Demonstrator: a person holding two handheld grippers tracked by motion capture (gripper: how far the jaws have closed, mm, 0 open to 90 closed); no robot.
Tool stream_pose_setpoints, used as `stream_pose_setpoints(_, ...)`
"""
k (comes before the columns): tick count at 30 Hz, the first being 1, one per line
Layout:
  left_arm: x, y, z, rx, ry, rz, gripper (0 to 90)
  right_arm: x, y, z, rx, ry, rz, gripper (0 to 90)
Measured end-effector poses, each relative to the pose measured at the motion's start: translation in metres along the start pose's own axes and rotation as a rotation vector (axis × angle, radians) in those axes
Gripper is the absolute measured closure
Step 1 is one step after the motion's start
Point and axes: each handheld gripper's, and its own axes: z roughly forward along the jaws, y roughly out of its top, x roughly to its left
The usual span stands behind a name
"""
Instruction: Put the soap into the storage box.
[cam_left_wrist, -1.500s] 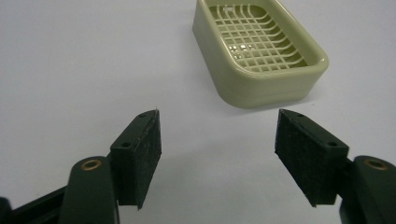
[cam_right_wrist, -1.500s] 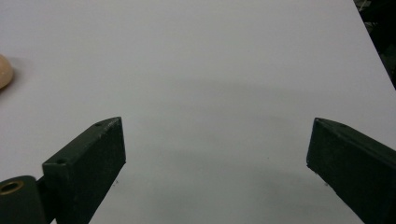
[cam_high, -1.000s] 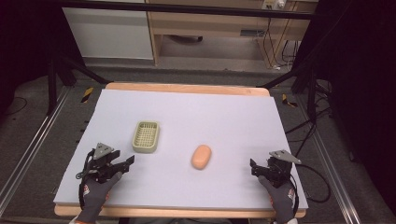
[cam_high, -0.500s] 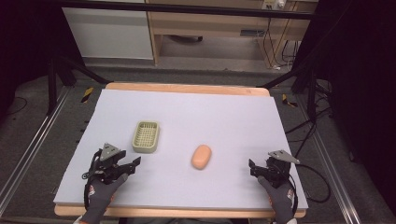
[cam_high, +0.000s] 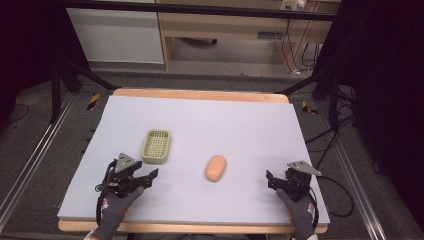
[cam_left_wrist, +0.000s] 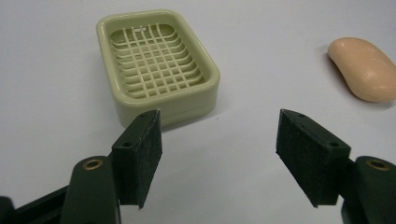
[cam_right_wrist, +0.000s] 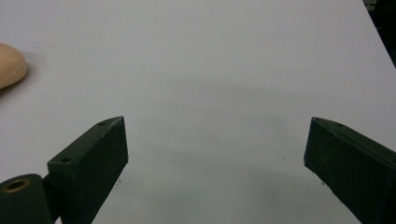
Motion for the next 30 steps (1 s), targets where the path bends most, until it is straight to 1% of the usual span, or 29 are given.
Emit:
stream_pose_setpoints(7,-0.008,0.006,0.003,-0.005,-0.013,0.012,30.7,0.001,0.0,0.0,0.003,-0.001,0.0,6.4)
stream_pose_setpoints(8,-0.009,0.007,0.003,0.0,-0.014,0.022,30.7,0.001,0.0,0.0,0.002,0.0,0.002,6.3)
stream_pose_setpoints(9,-0.01,0.008,0.003,-0.006,-0.017,0.019,30.6,0.001,0.0,0.0,0.002,-0.002,-0.001,6.2)
stream_pose_setpoints(10,-0.011,0.009,0.003,-0.001,-0.019,0.028,30.6,0.001,0.0,0.0,0.002,-0.002,-0.001,6.2)
stream_pose_setpoints(13,-0.015,0.013,0.003,-0.006,-0.025,0.039,30.5,0.0,0.0,0.001,0.002,-0.003,-0.001,6.2)
stream_pose_setpoints(15,-0.019,0.02,0.002,-0.019,-0.037,0.041,30.5,0.0,0.0,0.0,0.001,-0.007,0.002,6.2)
stream_pose_setpoints(17,-0.02,0.021,0.002,-0.023,-0.038,0.04,30.4,0.0,0.001,0.0,0.002,-0.007,0.003,6.1)
stream_pose_setpoints(24,-0.027,0.038,0.002,-0.047,-0.054,0.05,30.1,0.0,0.001,0.0,0.002,-0.007,0.004,6.1)
stream_pose_setpoints(27,-0.033,0.046,0.003,-0.058,-0.063,0.05,29.9,0.0,0.001,0.0,0.001,-0.006,0.006,6.1)
stream_pose_setpoints(30,-0.039,0.053,0.006,-0.059,-0.075,0.059,29.4,0.001,0.001,0.0,0.002,-0.006,0.009,6.1)
